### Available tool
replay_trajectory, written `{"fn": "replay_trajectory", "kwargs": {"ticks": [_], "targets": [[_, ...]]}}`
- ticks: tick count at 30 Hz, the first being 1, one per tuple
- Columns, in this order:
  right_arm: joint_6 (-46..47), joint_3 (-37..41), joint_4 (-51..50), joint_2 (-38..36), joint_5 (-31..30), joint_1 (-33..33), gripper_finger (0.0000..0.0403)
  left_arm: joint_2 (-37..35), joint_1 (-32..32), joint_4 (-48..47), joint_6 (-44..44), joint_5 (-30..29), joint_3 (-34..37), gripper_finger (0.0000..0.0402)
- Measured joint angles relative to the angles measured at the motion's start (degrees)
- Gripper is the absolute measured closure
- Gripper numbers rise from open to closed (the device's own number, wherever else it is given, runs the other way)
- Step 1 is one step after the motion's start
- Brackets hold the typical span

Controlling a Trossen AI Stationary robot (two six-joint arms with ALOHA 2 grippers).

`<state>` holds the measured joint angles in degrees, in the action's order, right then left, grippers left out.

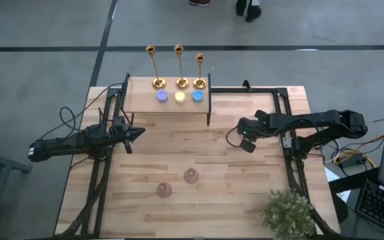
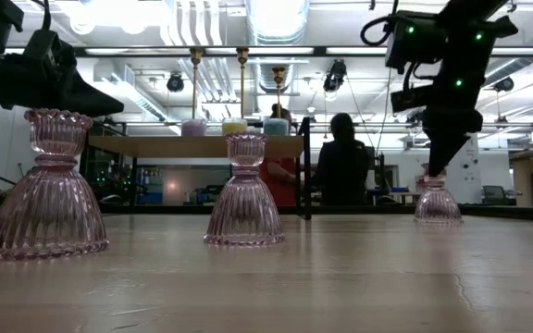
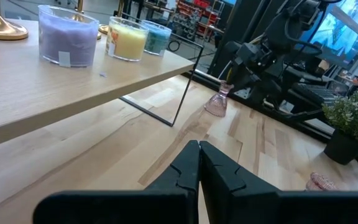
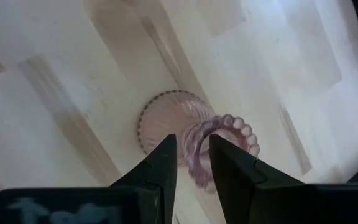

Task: Pick & Place candle stick holders
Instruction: Put the top pink candle holder on the shelf

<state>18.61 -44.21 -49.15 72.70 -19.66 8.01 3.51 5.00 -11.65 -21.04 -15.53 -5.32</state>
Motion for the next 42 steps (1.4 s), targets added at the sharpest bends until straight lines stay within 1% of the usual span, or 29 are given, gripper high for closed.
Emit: {"fn": "replay_trajectory", "kwargs": {"ticks": [5,9,11,15,18,21,25,31,36,40,42], "targets": [[-0.39,-0.41,-0.02,2.22,0.1,0.72,0.0334,0.0,-0.01,0.01,0.0,0.0,0.0,0.039],[-0.59,-2.43,-0.12,2.17,2.62,0.69,0.0365,0.02,-0.01,0.01,0.01,0.01,0.0,0.039],[-0.74,-4.04,0.02,1.81,2.8,0.61,0.038,0.02,-0.01,0.01,0.02,0.0,0.0,0.039],[-1.09,-7.91,-0.97,2.09,2.61,0.7,0.0384,0.02,0.0,0.01,0.02,0.0,0.0,0.039],[-1.74,-12.42,-3.01,3.28,4.02,0.65,0.0384,0.02,0.01,0.01,0.01,0.0,0.0,0.039],[-3.73,-18.52,-4.92,5.18,6.24,0.08,0.0384,0.02,-0.01,0.01,0.02,0.0,0.0,0.039],[-7.61,-29.07,-8.89,9.61,7.64,-1.78,0.0384,0.02,0.0,0.01,0.02,0.0,0.0,0.039],[-12.6,-46.11,-16.88,19.98,7.74,-4.83,0.0385,0.02,0.01,0.01,0.02,0.0,0.0,0.039],[-15.22,-59.36,-20.46,28.78,5.13,-5.56,0.0385,0.02,0.0,0.01,0.02,0.0,0.0,0.039],[-15.65,-69.76,-23.98,35.32,4.17,-5.49,0.0385,0.02,0.0,0.01,0.02,0.0,0.0,0.039],[-15.88,-74.77,-26.5,38.48,1.94,-5.53,0.0385,0.02,-0.01,0.01,0.01,0.0,0.0,0.039]]}}
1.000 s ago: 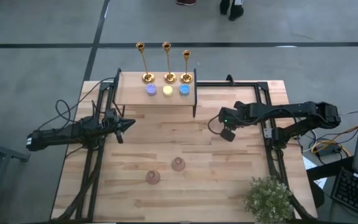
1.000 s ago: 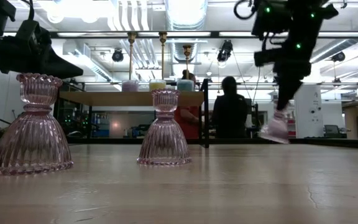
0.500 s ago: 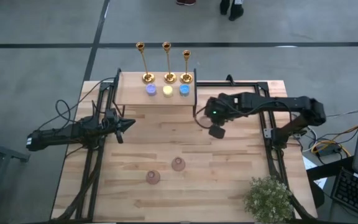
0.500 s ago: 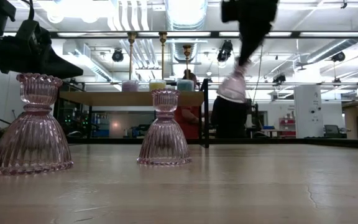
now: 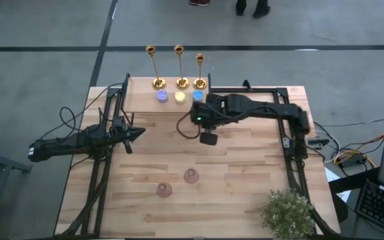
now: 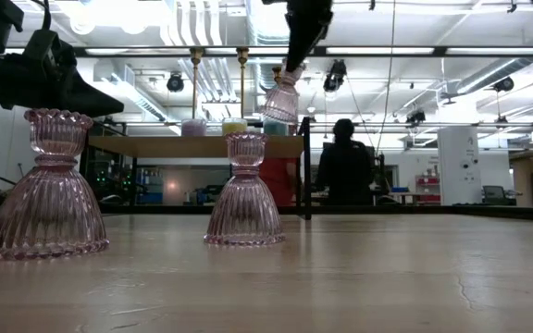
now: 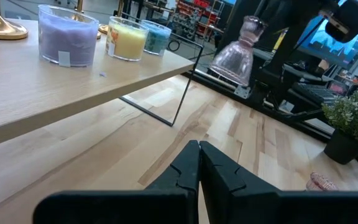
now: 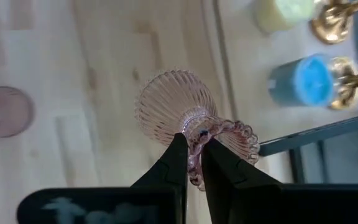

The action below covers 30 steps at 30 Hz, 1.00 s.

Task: Pick & Place candle stick holders
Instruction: Put the top pink candle holder on the shelf

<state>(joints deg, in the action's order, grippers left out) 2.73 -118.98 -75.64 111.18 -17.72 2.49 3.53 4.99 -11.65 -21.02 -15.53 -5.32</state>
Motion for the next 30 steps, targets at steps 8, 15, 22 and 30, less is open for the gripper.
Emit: {"fn": "replay_trajectory", "kwargs": {"ticks": [8,15,22,30], "targets": [[-0.38,-16.21,-10.31,11.3,-5.43,0.92,0.0385,0.0,0.0,0.01,-0.01,0.0,0.0,0.039],[1.61,-14.07,-10.71,10.71,-9.01,1.61,0.0385,0.17,0.0,-0.23,0.01,0.06,0.0,0.039],[1.34,-14.93,-7.87,10.51,-9.7,3.13,0.0385,0.39,0.0,-0.98,0.01,0.17,-0.02,0.039],[1.13,-14.88,-7.77,10.97,-9.48,5.86,0.0372,0.39,0.0,-1.02,0.01,0.17,-0.01,0.039]]}}
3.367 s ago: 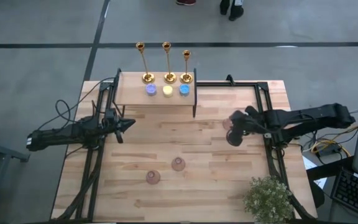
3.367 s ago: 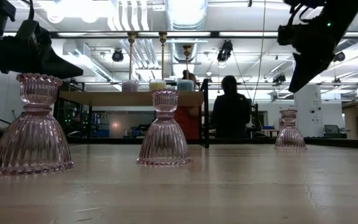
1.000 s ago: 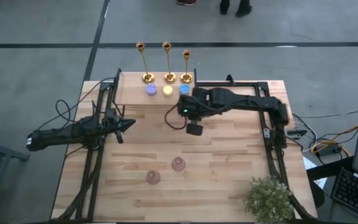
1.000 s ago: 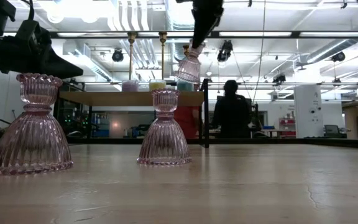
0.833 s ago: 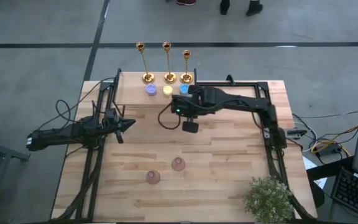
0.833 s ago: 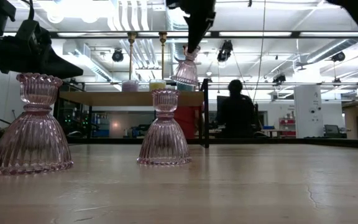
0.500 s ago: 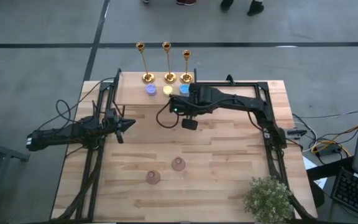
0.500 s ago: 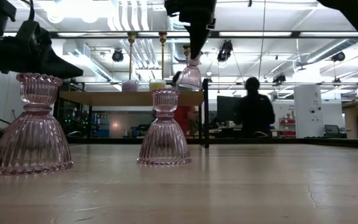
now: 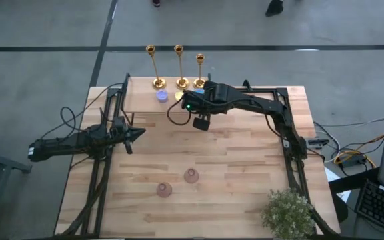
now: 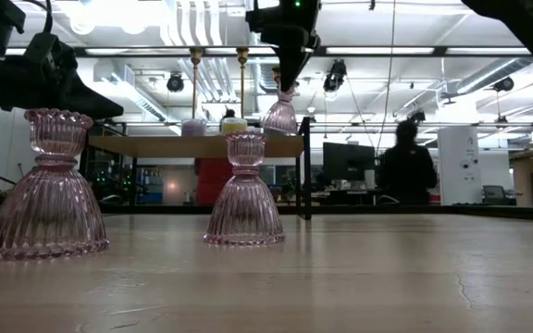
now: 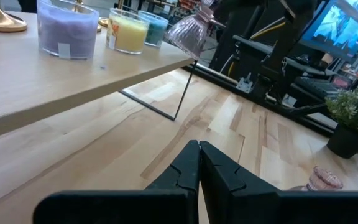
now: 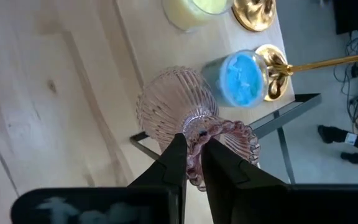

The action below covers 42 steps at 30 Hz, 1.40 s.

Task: Pick & Place candle stick holders
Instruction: Put the top pink candle holder on the shelf

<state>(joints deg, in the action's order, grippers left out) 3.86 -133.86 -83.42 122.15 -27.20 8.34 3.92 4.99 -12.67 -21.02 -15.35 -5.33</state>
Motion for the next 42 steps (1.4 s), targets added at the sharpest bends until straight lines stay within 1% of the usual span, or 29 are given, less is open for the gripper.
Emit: {"fn": "replay_trajectory", "kwargs": {"ticks": [14,21,26,32,42], "targets": [[-3.09,0.13,0.46,0.0,0.35,1.03,0.0375,0.0,0.0,0.0,0.0,0.0,-0.01,0.039],[-5.79,0.55,3.11,0.0,0.37,1.11,0.0374,0.0,0.0,0.0,0.0,-0.02,-0.01,0.039],[-6.11,1.4,3.56,0.0,0.21,1.09,0.0372,0.0,0.0,-0.02,0.0,-0.01,-0.01,0.039],[-5.55,2.81,3.69,-0.15,-0.25,1.09,0.0345,0.0,0.02,-0.02,0.0,-0.01,-0.01,0.039],[-5.55,2.95,4.27,-0.15,0.19,1.04,0.0299,0.0,0.02,-0.02,-0.01,-0.01,-0.01,0.039]]}}
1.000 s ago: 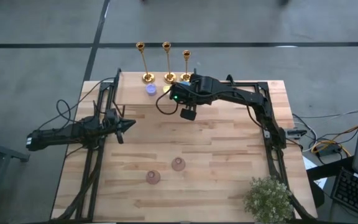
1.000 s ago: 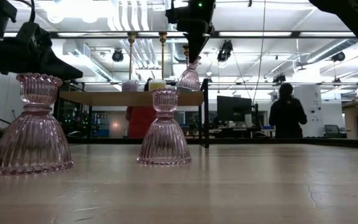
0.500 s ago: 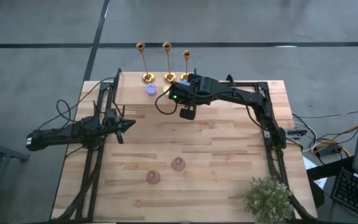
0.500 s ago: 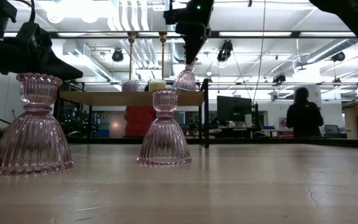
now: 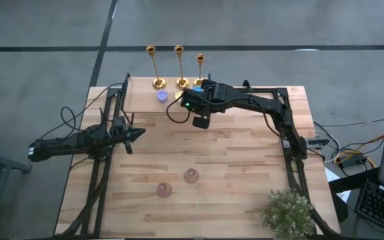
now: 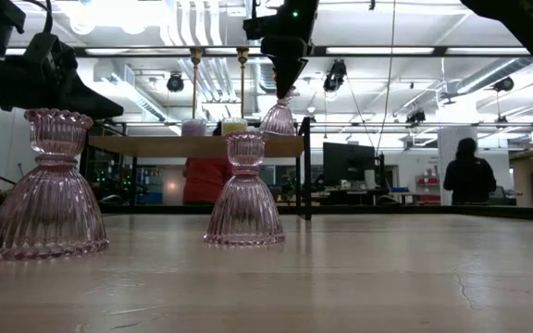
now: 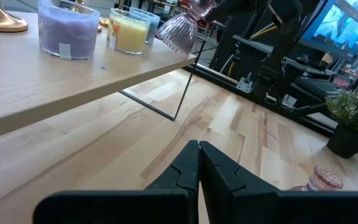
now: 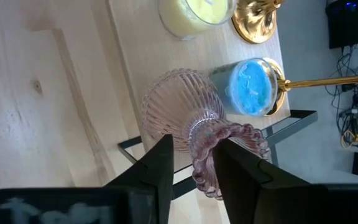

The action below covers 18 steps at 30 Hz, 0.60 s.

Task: Pick & Place candle stick holders
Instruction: Put the top pink candle holder on the shelf

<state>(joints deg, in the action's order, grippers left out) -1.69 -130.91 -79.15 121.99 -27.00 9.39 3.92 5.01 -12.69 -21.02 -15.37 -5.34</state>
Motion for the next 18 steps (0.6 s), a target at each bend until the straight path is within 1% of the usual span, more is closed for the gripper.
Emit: {"fn": "replay_trajectory", "kwargs": {"ticks": [10,18], "targets": [[0.19,-2.4,0.06,-0.33,0.24,-0.26,0.0271,0.0,-0.01,0.0,-0.02,-0.01,0.0,0.039],[-0.88,-2.91,0.31,-0.21,0.01,-0.22,0.0269,0.0,-0.02,0.0,0.0,-0.01,0.0,0.039]]}}
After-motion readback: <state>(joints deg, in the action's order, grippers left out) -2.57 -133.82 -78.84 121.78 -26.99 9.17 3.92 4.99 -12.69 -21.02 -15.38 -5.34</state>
